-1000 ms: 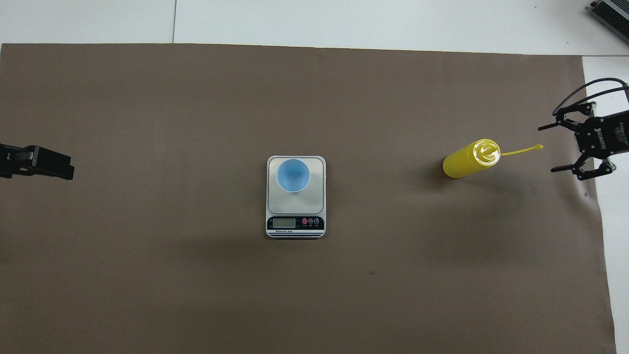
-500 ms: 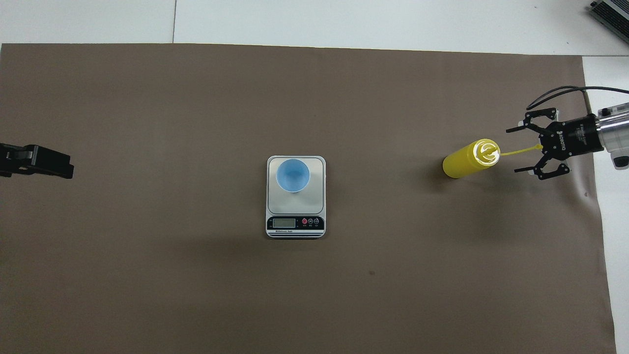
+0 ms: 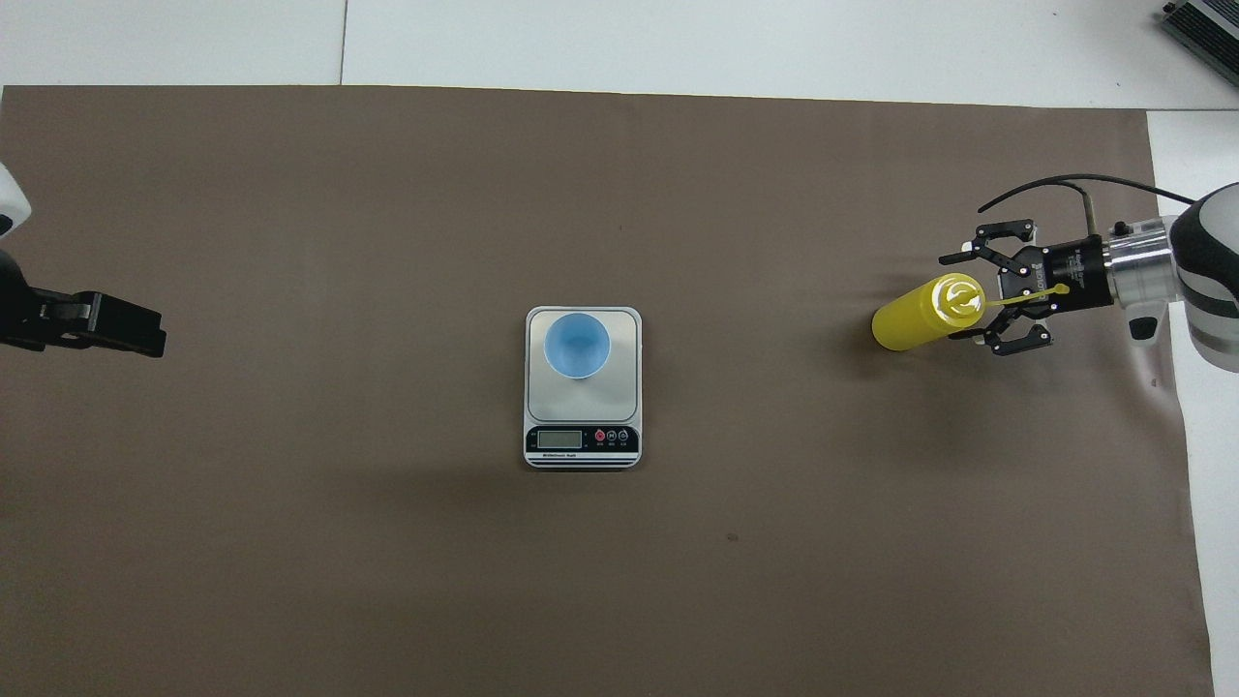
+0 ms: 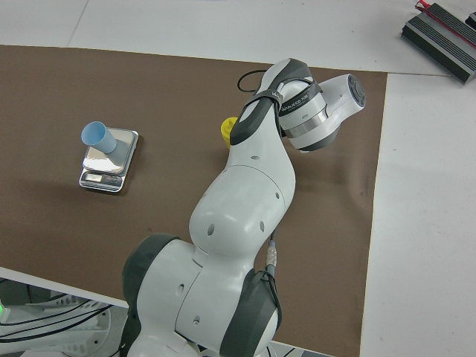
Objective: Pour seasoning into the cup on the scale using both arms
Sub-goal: 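Open the right gripper and grasp the yellow squeeze bottle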
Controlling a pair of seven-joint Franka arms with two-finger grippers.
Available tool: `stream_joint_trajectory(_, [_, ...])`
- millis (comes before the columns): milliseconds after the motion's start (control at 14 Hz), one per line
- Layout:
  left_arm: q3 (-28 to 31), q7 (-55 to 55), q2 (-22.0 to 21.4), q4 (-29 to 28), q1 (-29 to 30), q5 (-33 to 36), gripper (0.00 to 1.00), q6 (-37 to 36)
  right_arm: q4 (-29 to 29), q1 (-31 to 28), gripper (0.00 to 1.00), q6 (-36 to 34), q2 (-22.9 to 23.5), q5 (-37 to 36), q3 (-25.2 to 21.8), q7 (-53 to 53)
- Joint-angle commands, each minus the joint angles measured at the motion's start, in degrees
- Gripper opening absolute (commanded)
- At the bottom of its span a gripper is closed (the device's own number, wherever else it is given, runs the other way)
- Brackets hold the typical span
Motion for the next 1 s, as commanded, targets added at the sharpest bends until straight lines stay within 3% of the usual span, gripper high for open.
stream_joint_trajectory(0, [1.2,-0.1,-1.9,-2.2,-1.0,-0.1,1.0,1.1,-4.1,-0.3,1.0,2.3,-2.1,2.9,0.6,0.5])
stream_joint_trajectory(429, [3.6,0.0,-2.0,-2.2,-3.0,-0.1,1.0,1.3,-6.0,-0.4,1.0,-2.2,-3.4,4.6,0.6,-1.4])
stream_joint_trajectory(500, [3.5,0.7,-2.0,-2.2,-2.2,-0.1,1.0,1.4,-5.9,-0.5,0.91,-3.1,-3.6,4.6,0.6,-2.0])
stream_joint_trajectory(571, [3.5,0.7,-2.0,-2.3,-2.1,-0.1,1.0,1.4,-5.9,-0.4,0.61,-3.0,-3.7,4.5,0.6,-3.0])
stream_joint_trajectory(643, [3.5,0.7,-2.0,-2.3,-2.0,-0.1,1.0,1.4,-5.8,-0.4,0.2,-2.8,-3.8,4.6,0.6,-3.2])
stream_joint_trajectory(714, [3.3,0.7,-2.2,-2.3,-1.3,-0.1,1.0,1.4,-5.8,-0.4,0.0,-2.4,-3.8,4.6,0.6,-3.1])
stream_joint_trajectory(929, [2.6,0.7,-2.3,-2.9,-0.6,-0.2,1.0,1.4,-5.4,1.3,0.0,-0.9,-5.5,3.9,0.7,-1.8])
